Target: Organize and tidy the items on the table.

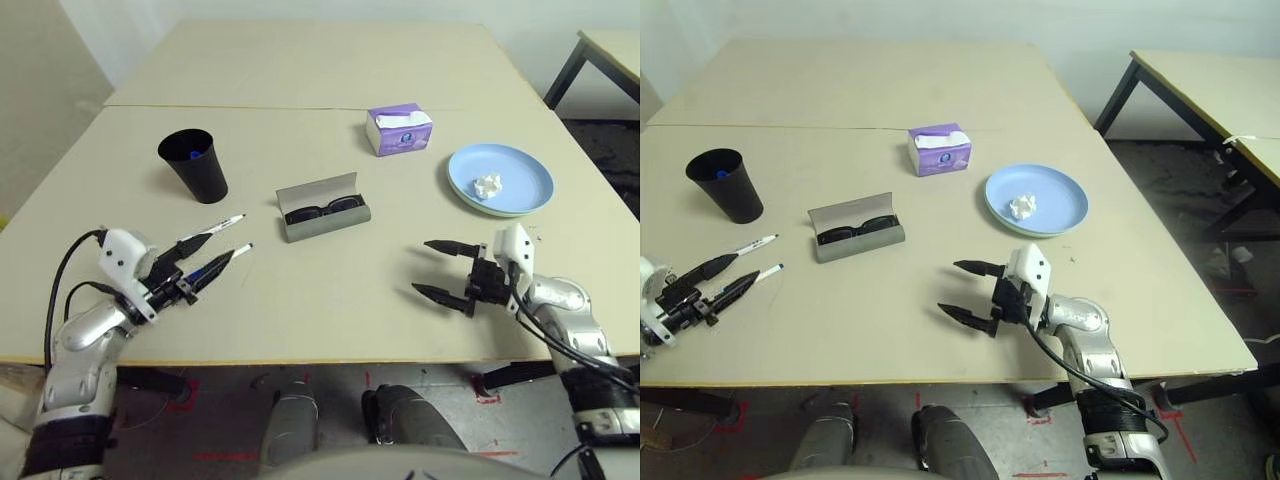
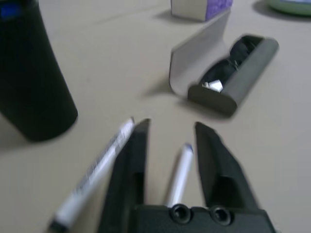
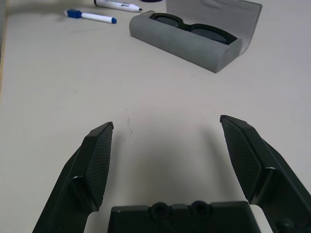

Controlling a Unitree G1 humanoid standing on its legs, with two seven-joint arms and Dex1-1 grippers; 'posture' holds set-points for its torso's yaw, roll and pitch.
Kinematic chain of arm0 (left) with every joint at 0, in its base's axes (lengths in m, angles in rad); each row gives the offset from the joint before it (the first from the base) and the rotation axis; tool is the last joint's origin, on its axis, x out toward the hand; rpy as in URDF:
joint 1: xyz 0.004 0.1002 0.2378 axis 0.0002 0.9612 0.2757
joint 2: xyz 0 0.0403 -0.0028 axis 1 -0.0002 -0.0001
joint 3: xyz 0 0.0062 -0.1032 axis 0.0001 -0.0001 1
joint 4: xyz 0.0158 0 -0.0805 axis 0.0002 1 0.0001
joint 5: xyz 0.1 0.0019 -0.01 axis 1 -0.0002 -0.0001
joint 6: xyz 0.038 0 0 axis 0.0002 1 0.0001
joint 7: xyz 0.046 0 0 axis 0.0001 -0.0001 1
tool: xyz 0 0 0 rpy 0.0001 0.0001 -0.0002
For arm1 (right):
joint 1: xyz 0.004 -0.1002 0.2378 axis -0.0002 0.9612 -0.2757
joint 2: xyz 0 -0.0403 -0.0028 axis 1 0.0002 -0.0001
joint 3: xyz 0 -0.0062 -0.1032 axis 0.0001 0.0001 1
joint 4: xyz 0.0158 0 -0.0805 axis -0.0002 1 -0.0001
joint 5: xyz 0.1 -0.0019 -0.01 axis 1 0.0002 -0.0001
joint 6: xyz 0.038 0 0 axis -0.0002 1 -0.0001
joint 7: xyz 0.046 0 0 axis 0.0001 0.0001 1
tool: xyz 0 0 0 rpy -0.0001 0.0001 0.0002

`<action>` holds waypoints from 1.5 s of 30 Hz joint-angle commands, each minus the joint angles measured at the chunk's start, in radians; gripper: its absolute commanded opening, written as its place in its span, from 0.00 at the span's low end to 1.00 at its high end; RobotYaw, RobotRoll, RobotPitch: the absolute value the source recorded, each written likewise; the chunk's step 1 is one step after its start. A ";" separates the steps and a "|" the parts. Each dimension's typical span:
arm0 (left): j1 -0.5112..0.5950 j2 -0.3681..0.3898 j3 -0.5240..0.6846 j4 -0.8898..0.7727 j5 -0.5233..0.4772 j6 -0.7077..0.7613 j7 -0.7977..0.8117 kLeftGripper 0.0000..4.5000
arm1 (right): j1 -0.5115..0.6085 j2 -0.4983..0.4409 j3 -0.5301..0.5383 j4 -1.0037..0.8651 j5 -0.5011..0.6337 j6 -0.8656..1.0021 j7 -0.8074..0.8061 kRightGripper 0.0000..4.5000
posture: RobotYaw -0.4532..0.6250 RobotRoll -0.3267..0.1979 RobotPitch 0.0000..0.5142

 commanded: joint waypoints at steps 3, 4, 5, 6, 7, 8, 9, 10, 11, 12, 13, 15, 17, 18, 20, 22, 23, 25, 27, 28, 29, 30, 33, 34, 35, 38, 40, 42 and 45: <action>-0.106 -0.036 -0.052 0.030 0.066 0.054 0.096 0.01 | 0.028 -0.001 -0.001 -0.039 0.011 0.012 -0.054 1.00 | 0.41 0.62 0.26; -0.120 -0.041 -0.055 0.039 0.072 0.058 0.107 0.01 | 0.031 0.000 -0.002 -0.046 0.012 0.016 -0.067 1.00 | 0.41 0.62 0.25; -0.128 -0.044 -0.057 0.045 0.076 0.060 0.115 0.01 | 0.033 0.000 -0.001 -0.051 0.013 0.020 -0.077 1.00 | 0.41 0.62 0.25; -0.136 -0.049 -0.060 0.059 0.083 0.056 0.123 0.01 | 0.035 0.001 -0.001 -0.058 0.015 0.022 -0.086 1.00 | 0.41 0.62 0.25; -0.143 -0.053 -0.064 0.075 0.091 0.052 0.130 0.01 | 0.038 0.001 0.002 -0.063 0.015 0.023 -0.092 1.00 | 0.40 0.62 0.25; -0.148 -0.056 -0.066 0.087 0.097 0.048 0.134 0.01 | 0.039 0.001 0.004 -0.068 0.016 0.025 -0.096 1.00 | 0.40 0.62 0.25; -0.155 -0.061 -0.068 0.103 0.103 0.043 0.142 0.01 | 0.041 -0.001 0.006 -0.072 0.014 0.026 -0.102 1.00 | 0.40 0.62 0.25; -0.159 -0.065 -0.069 0.113 0.105 0.039 0.146 0.01 | 0.043 -0.002 0.006 -0.076 0.014 0.029 -0.108 1.00 | 0.40 0.62 0.25; -0.165 -0.070 -0.072 0.128 0.110 0.034 0.151 0.01 | 0.045 -0.003 0.006 -0.081 0.014 0.031 -0.113 1.00 | 0.40 0.62 0.25; -0.173 -0.076 -0.073 0.141 0.114 0.030 0.156 0.01 | 0.046 -0.005 0.006 -0.084 0.014 0.032 -0.116 1.00 | 0.40 0.62 0.25; -0.182 -0.082 -0.075 0.155 0.117 0.027 0.159 0.01 | 0.049 -0.008 0.006 -0.088 0.015 0.033 -0.117 1.00 | 0.39 0.62 0.25; -0.204 -0.092 -0.080 0.183 0.124 0.021 0.163 0.01 | 0.052 -0.013 0.004 -0.093 0.016 0.034 -0.121 1.00 | 0.39 0.62 0.25; -0.234 -0.098 -0.086 0.223 0.133 0.011 0.166 0.01 | 0.052 -0.017 0.001 -0.100 0.019 0.038 -0.124 1.00 | 0.39 0.62 0.25; -0.256 -0.103 -0.086 0.252 0.135 0.002 0.167 0.01 | 0.051 -0.019 -0.001 -0.103 0.022 0.040 -0.126 1.00 | 0.39 0.62 0.25; -0.298 -0.110 -0.089 0.307 0.138 -0.016 0.166 0.01 | 0.052 -0.024 -0.001 -0.108 0.027 0.041 -0.123 1.00 | 0.39 0.62 0.25; -0.329 -0.113 -0.096 0.349 0.144 -0.034 0.162 0.01 | 0.054 -0.031 0.002 -0.113 0.030 0.039 -0.116 1.00 | 0.38 0.62 0.25; -0.352 -0.115 -0.103 0.379 0.148 -0.046 0.157 0.01 | 0.057 -0.034 0.005 -0.119 0.035 0.043 -0.109 1.00 | 0.38 0.62 0.25; -0.393 -0.122 -0.112 0.436 0.156 -0.069 0.149 0.01 | 0.061 -0.039 0.008 -0.126 0.040 0.045 -0.104 1.00 | 0.37 0.62 0.25; -0.426 -0.132 -0.118 0.487 0.163 -0.094 0.139 0.01 | 0.064 -0.044 0.013 -0.131 0.035 0.046 -0.101 1.00 | 0.37 0.62 0.25; -0.439 -0.136 -0.122 0.509 0.167 -0.106 0.135 0.01 | 0.066 -0.046 0.015 -0.133 0.033 0.046 -0.100 1.00 | 0.36 0.62 0.25; -0.450 -0.141 -0.126 0.529 0.170 -0.118 0.133 0.01 | 0.068 -0.047 0.016 -0.136 0.032 0.045 -0.100 1.00 | 0.36 0.62 0.25; -0.459 -0.147 -0.130 0.547 0.172 -0.127 0.129 0.01 | 0.070 -0.047 0.015 -0.137 0.031 0.045 -0.103 1.00 | 0.36 0.62 0.25; -0.480 -0.162 -0.140 0.593 0.177 -0.158 0.118 0.01 | 0.078 -0.050 0.013 -0.145 0.031 0.045 -0.108 1.00 | 0.35 0.62 0.25; -0.485 -0.167 -0.145 0.604 0.178 -0.169 0.112 0.01 | 0.080 -0.051 0.013 -0.149 0.031 0.046 -0.109 1.00 | 0.35 0.62 0.25; -0.488 -0.170 -0.150 0.613 0.181 -0.177 0.107 0.01 | 0.082 -0.053 0.013 -0.152 0.030 0.047 -0.111 1.00 | 0.34 0.62 0.25; -0.491 -0.176 -0.165 0.626 0.185 -0.199 0.082 0.01 | 0.086 -0.056 0.011 -0.160 0.030 0.050 -0.115 1.00 | 0.34 0.62 0.25; -0.483 -0.181 -0.178 0.622 0.186 -0.208 0.063 0.01 | 0.089 -0.058 0.010 -0.162 0.030 0.050 -0.118 1.00 | 0.34 0.62 0.24; -0.472 -0.181 -0.192 0.614 0.193 -0.216 0.047 0.01 | 0.091 -0.059 0.012 -0.165 0.030 0.051 -0.122 1.00 | 0.34 0.62 0.24; -0.453 -0.185 -0.200 0.593 0.193 -0.215 0.031 0.01 | 0.095 -0.057 0.016 -0.171 0.028 0.053 -0.127 1.00 | 0.34 0.62 0.25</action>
